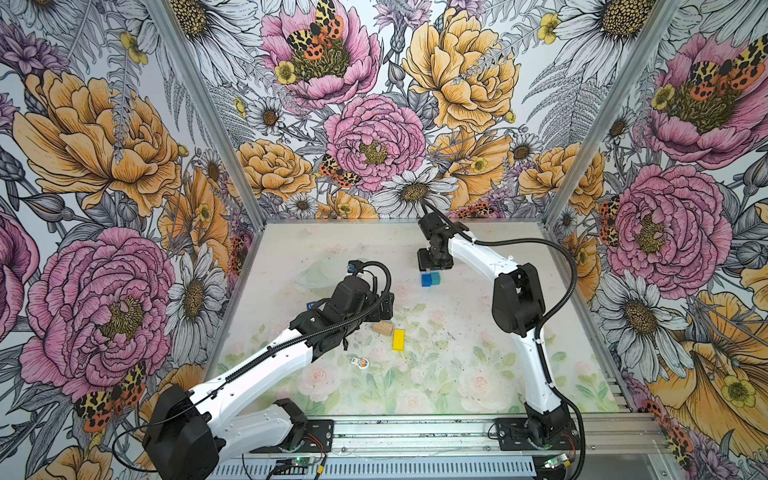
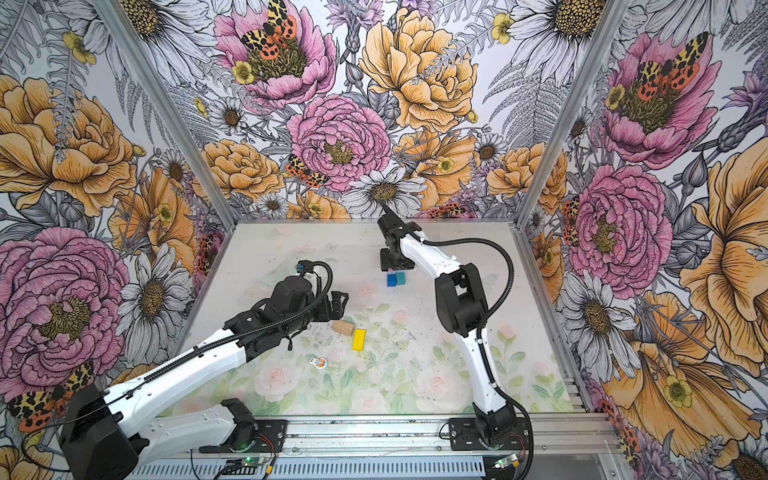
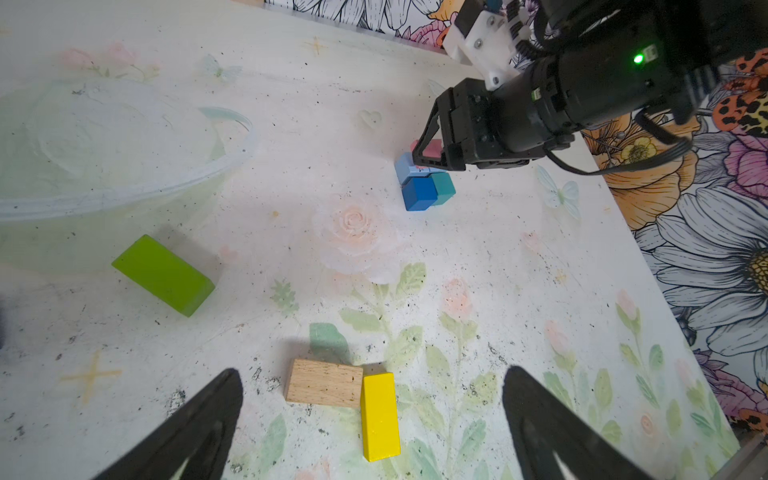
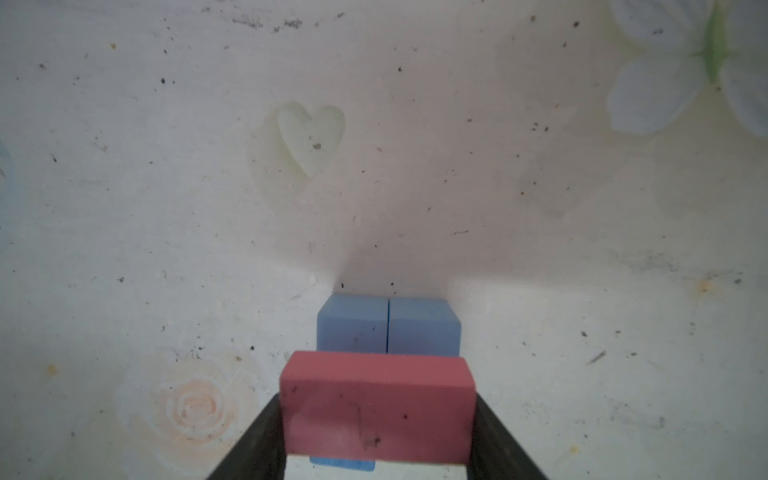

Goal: Build the wood block tower
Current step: 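Lower the pink block onto the cube group and open the right gripper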

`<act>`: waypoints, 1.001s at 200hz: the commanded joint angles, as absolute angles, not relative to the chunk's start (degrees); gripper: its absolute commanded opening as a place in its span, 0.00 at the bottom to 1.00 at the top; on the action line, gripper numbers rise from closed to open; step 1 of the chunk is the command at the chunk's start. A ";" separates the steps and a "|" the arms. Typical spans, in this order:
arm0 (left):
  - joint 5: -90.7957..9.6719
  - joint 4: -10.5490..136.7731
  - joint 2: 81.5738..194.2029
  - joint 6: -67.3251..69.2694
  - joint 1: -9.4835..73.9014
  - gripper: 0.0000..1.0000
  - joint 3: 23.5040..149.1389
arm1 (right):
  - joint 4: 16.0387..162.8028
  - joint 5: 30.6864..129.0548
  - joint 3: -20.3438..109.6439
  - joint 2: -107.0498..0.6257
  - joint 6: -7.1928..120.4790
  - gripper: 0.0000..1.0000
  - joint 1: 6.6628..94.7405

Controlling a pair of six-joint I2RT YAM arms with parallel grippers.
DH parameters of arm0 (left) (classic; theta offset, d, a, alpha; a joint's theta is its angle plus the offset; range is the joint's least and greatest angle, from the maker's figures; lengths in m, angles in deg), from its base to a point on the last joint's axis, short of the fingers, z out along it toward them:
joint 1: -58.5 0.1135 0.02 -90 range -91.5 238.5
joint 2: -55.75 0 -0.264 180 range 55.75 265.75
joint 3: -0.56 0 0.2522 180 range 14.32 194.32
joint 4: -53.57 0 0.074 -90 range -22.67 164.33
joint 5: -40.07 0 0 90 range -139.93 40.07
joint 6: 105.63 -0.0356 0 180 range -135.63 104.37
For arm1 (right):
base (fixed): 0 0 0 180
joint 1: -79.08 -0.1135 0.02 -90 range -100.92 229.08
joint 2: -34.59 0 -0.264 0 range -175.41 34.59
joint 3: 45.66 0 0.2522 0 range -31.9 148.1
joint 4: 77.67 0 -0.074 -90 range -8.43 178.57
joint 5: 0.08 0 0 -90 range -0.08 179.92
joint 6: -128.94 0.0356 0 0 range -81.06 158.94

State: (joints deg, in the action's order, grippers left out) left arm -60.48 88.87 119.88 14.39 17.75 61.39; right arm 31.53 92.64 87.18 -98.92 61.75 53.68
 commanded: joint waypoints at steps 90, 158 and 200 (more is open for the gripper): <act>-60.76 87.54 119.93 13.81 17.80 0.99 63.45 | 31.70 91.77 90.66 -101.82 61.56 0.48 54.60; -61.53 87.37 118.25 13.83 17.92 0.99 62.75 | 31.62 91.54 90.87 -102.31 61.97 0.48 54.56; -61.53 87.39 118.19 13.89 17.98 0.99 62.75 | 31.62 91.29 91.14 -102.60 62.06 0.49 54.55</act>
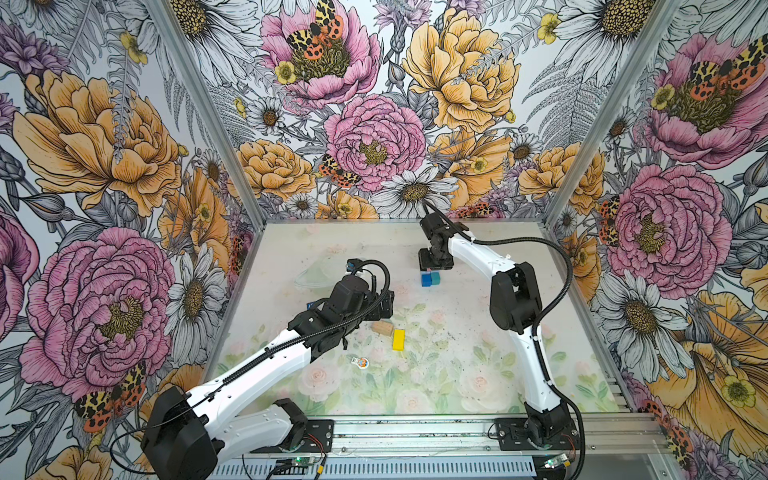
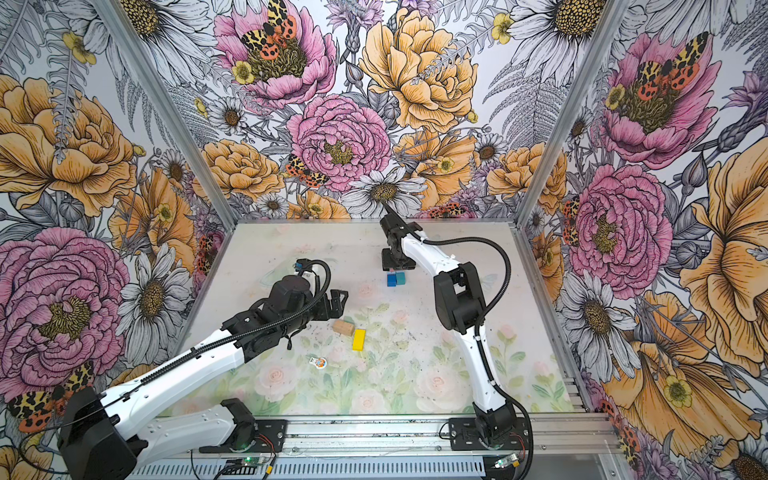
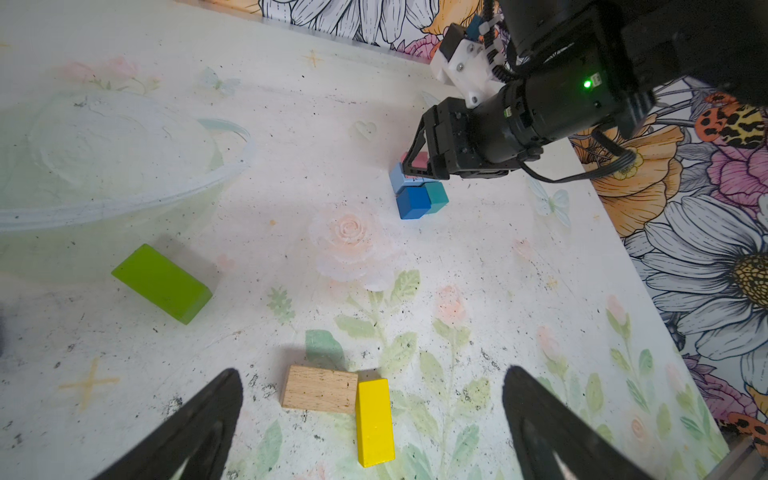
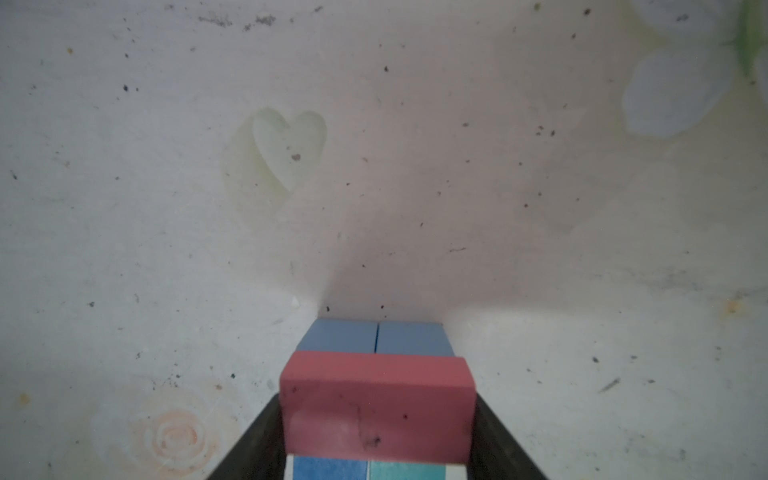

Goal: Build the wood block tower
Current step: 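Lower the pink block onto the cube group and open the right gripper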

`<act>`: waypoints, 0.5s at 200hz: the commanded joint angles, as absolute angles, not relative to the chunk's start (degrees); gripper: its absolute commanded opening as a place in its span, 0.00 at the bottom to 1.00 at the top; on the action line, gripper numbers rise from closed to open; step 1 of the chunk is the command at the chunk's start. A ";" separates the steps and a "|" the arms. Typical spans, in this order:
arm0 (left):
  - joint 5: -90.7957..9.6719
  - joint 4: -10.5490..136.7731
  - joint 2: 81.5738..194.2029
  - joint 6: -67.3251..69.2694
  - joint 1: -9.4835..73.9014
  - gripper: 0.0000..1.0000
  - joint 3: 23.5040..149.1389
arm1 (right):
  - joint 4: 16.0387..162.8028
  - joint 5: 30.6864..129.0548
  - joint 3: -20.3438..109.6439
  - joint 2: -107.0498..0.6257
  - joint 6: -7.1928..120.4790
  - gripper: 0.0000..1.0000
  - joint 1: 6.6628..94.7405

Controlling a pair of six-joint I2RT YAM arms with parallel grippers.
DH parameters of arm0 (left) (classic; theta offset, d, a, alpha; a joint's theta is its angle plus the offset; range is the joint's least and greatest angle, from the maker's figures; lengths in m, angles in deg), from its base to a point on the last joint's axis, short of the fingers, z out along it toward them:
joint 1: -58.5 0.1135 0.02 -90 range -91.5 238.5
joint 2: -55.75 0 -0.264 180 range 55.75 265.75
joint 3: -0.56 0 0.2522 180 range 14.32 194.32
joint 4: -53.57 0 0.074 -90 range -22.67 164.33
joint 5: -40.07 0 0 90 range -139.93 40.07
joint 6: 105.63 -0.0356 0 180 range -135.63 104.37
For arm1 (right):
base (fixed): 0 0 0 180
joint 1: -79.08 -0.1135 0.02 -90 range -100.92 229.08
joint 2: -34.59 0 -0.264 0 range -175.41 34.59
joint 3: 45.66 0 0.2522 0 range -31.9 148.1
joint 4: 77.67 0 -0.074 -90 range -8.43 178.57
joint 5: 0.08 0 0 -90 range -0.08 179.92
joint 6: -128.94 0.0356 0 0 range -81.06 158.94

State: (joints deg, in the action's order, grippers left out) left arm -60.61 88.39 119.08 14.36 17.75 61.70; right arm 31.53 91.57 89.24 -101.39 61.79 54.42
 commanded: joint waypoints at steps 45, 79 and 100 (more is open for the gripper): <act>-61.53 87.37 117.96 13.95 17.96 0.99 62.71 | 31.53 91.13 91.23 -102.78 62.02 0.50 54.55; -61.53 87.37 117.98 13.94 18.01 0.99 62.75 | 31.37 91.15 91.25 -102.87 61.88 0.52 54.48; -61.53 87.37 117.99 13.92 17.94 0.99 62.73 | 31.44 91.15 91.30 -102.95 61.90 0.53 54.42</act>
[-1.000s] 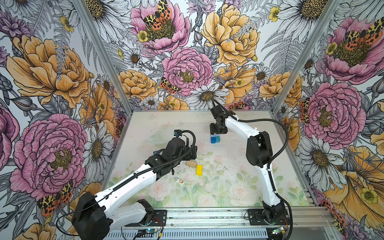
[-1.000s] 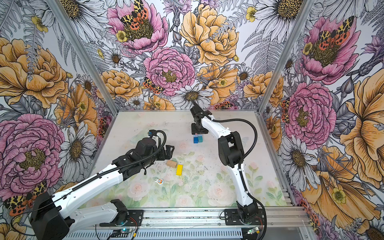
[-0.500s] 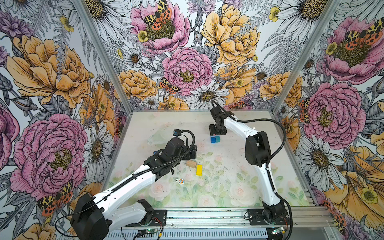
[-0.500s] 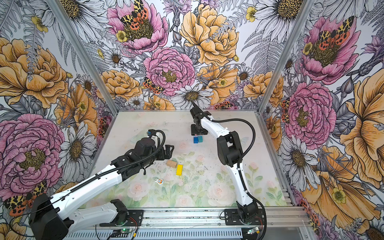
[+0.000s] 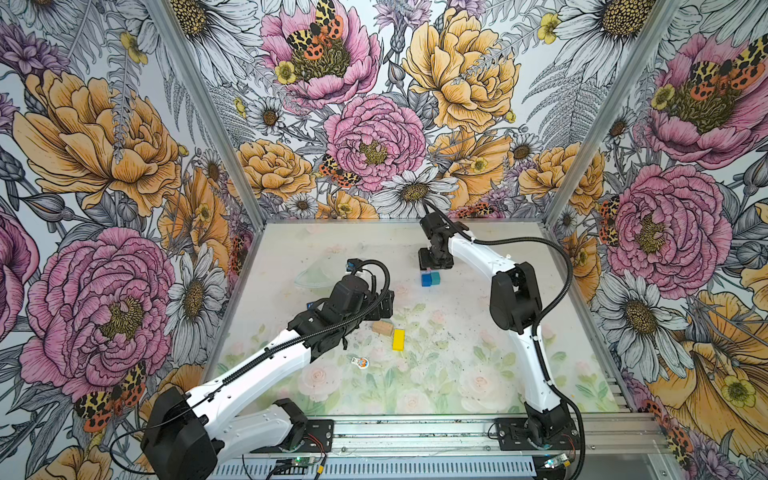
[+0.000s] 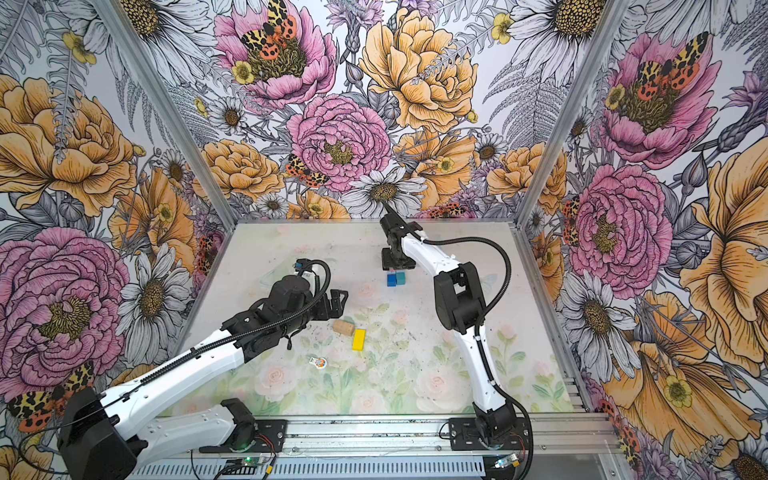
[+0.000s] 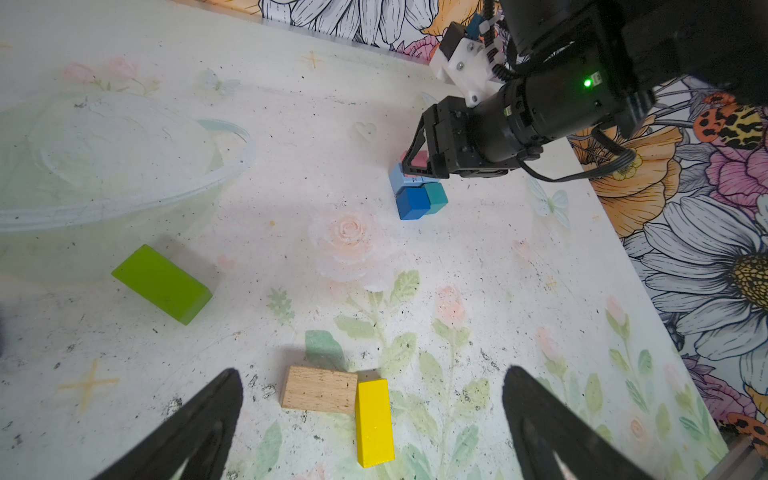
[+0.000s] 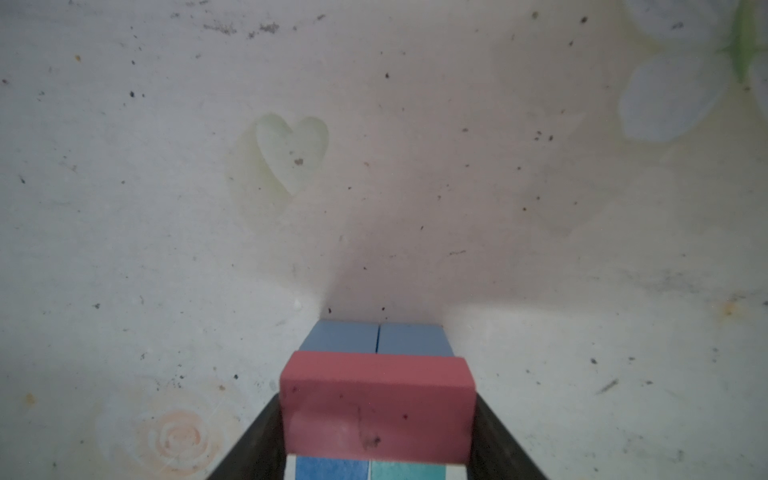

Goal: Build the wood block tower
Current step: 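Lower the pink block onto the cube group and open the right gripper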

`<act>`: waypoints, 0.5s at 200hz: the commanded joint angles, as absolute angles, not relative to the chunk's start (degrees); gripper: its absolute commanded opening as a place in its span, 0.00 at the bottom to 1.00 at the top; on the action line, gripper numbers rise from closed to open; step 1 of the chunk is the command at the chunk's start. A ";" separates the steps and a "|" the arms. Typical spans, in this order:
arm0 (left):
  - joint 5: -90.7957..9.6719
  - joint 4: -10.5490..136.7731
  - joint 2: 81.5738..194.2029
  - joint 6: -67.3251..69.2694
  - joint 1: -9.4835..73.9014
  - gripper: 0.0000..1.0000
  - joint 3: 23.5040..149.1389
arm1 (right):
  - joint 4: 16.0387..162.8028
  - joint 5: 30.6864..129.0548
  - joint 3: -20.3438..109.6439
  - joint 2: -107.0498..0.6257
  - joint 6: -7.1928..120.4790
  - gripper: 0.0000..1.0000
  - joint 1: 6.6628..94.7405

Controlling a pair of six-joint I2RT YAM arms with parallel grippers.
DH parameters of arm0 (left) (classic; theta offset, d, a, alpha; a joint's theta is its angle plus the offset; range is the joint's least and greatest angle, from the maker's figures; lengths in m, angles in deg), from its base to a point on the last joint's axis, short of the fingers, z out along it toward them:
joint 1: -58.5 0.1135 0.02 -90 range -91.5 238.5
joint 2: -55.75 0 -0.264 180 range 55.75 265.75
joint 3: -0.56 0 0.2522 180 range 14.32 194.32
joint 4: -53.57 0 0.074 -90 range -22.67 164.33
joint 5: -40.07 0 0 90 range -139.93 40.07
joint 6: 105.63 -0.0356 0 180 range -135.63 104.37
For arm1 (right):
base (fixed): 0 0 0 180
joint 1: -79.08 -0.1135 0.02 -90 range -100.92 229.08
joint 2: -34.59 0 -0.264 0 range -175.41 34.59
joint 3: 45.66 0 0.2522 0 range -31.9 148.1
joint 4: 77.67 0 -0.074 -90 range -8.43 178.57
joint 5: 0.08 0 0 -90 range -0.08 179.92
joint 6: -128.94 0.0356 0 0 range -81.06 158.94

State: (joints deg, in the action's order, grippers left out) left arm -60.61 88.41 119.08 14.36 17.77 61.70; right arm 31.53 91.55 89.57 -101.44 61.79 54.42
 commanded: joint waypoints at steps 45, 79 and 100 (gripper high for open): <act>-61.53 87.41 118.00 14.07 17.95 0.99 62.58 | 31.35 91.22 91.23 -102.98 61.84 0.54 54.39; -61.49 87.37 117.85 14.12 17.98 0.99 62.66 | 31.35 91.42 91.23 -102.96 61.80 0.73 54.43; -61.53 87.39 117.70 14.12 17.95 0.99 62.61 | 31.32 91.42 91.25 -102.38 61.81 0.78 54.46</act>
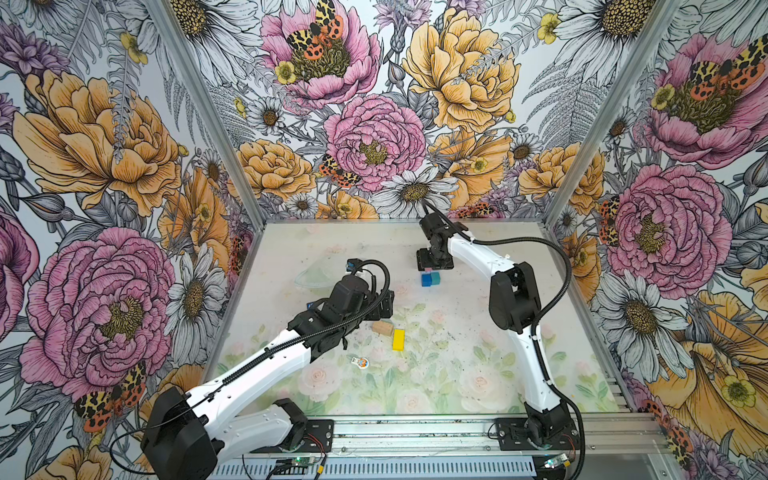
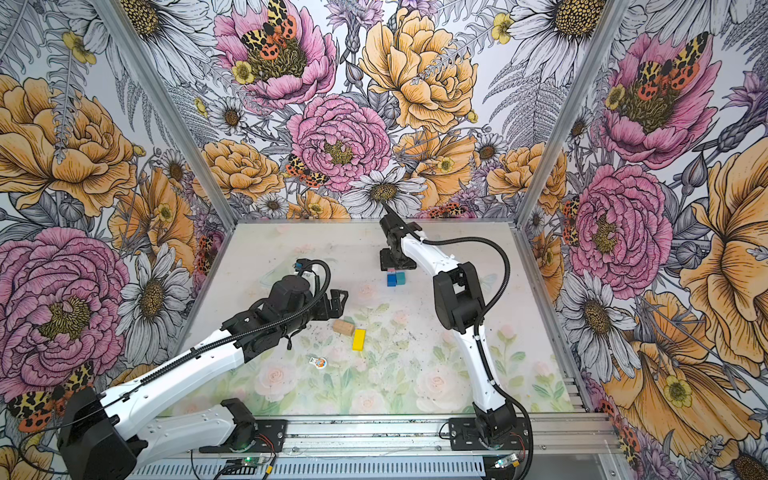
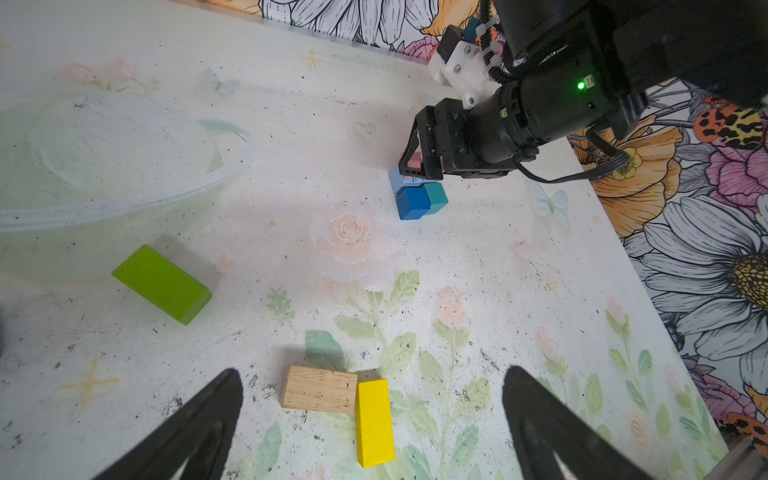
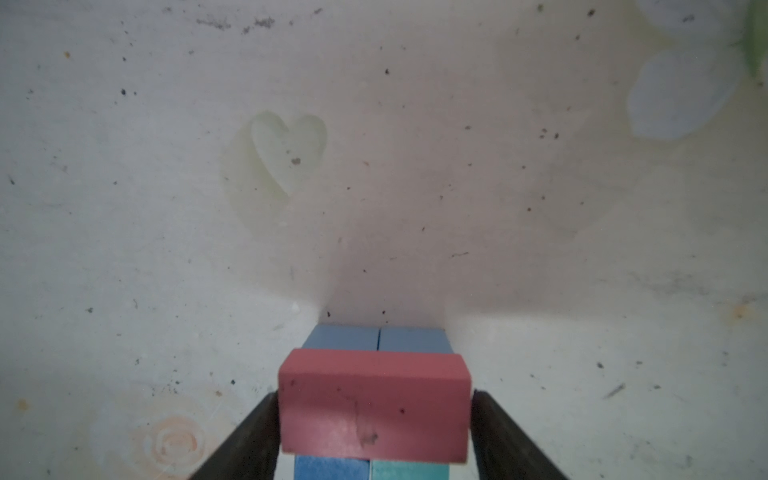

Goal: Build the wood block tower
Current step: 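Lower the pink block onto the cube group and open the right gripper, then move the right gripper back toward the yellow block while the left arm draws back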

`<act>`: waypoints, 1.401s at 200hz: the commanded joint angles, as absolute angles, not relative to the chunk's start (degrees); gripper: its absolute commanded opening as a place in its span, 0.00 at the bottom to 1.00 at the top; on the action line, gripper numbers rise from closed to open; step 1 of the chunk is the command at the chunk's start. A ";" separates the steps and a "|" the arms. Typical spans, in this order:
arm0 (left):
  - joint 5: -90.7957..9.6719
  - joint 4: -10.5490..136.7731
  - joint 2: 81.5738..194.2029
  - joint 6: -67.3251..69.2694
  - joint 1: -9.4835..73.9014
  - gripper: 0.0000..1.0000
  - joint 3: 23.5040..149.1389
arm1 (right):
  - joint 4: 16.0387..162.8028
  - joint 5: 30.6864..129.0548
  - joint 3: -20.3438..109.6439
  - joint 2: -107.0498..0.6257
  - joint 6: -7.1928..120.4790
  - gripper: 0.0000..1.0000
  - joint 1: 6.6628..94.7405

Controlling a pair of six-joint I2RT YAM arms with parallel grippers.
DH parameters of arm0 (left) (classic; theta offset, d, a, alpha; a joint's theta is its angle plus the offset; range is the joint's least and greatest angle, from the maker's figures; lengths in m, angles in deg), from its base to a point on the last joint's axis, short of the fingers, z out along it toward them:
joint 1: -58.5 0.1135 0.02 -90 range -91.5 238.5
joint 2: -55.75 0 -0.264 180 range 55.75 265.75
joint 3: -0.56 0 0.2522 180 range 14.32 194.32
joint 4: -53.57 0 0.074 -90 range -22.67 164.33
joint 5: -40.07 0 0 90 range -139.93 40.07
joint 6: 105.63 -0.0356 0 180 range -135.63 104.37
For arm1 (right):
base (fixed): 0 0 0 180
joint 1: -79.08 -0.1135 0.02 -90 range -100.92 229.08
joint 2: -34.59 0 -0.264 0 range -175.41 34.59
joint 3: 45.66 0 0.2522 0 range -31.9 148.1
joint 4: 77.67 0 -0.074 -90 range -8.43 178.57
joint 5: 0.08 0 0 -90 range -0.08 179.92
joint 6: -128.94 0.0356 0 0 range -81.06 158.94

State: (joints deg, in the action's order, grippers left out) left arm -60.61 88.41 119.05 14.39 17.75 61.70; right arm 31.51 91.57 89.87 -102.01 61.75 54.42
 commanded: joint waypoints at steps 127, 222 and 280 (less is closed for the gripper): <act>-72.77 96.07 101.18 21.96 6.53 0.99 56.82 | 31.36 94.14 74.81 -78.07 60.99 0.82 48.24; -85.33 102.41 87.44 39.74 -14.94 0.99 41.20 | 52.26 84.13 33.47 -52.06 63.50 0.78 38.85; -86.21 102.91 87.13 40.53 -16.12 0.99 39.79 | 58.38 82.79 23.38 -48.25 63.43 0.80 35.88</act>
State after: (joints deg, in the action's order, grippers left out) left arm -83.82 102.36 87.97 39.52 -15.80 40.71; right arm 52.82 84.47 26.09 -49.68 63.50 37.04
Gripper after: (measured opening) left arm 0.987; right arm 0.789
